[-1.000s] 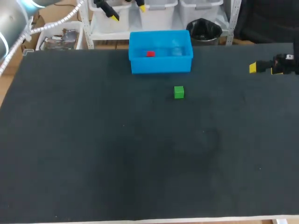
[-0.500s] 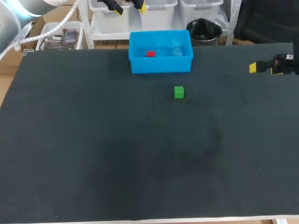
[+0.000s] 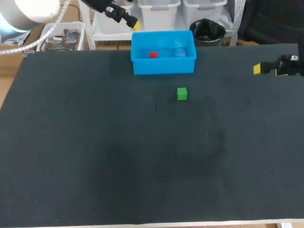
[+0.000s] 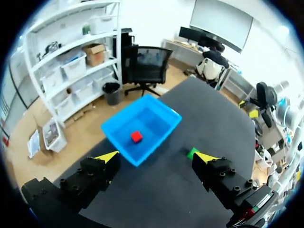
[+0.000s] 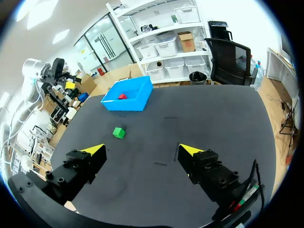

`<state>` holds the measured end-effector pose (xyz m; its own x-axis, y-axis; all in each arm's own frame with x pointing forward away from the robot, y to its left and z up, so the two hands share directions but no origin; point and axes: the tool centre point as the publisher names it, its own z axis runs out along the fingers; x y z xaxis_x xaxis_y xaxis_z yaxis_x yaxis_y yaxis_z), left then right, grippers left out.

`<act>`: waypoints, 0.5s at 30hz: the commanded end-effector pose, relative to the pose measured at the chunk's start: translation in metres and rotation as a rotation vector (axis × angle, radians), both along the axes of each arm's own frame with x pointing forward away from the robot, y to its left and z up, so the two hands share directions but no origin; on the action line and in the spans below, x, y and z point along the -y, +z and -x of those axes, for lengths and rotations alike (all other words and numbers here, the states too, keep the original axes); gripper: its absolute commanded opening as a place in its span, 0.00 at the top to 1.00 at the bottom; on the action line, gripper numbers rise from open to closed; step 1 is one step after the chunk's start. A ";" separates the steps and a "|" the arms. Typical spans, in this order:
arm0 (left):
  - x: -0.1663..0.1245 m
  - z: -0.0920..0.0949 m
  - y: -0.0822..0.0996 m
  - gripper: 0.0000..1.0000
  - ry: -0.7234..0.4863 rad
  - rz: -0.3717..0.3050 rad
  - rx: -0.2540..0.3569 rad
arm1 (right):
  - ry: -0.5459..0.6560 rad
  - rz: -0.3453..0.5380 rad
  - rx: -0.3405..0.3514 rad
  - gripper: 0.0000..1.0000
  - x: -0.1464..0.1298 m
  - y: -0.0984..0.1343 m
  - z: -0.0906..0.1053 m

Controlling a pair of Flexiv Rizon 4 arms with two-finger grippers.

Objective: Use the left arm to pick the red cube and place it into the blue plastic box first, then use the right arm to grasp the green cube and put it into the same blue plastic box after the first action is fully finished.

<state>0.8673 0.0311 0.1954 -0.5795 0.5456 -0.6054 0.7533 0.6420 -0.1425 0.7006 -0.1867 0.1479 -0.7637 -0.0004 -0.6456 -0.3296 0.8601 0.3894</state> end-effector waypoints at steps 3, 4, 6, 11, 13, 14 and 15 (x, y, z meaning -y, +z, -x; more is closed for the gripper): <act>-0.007 0.012 -0.005 0.00 0.035 0.160 0.143 | -0.003 0.003 -0.002 0.00 0.000 0.001 0.000; -0.007 0.012 -0.005 0.00 0.035 0.160 0.143 | -0.003 0.003 -0.002 0.00 0.000 0.001 0.000; -0.007 0.012 -0.005 0.00 0.035 0.160 0.143 | -0.003 0.003 -0.002 0.00 0.000 0.001 0.000; -0.007 0.012 -0.005 0.00 0.035 0.160 0.143 | -0.003 0.003 -0.002 0.00 0.000 0.001 0.000; -0.007 0.012 -0.005 0.00 0.035 0.160 0.143 | -0.003 0.003 -0.002 0.00 0.000 0.001 0.000; -0.008 0.016 -0.003 0.00 0.013 0.150 0.161 | -0.003 0.003 -0.002 0.00 0.000 0.001 0.000; -0.008 0.019 -0.001 0.00 -0.016 0.135 0.182 | -0.003 0.003 -0.002 0.00 0.000 0.001 0.000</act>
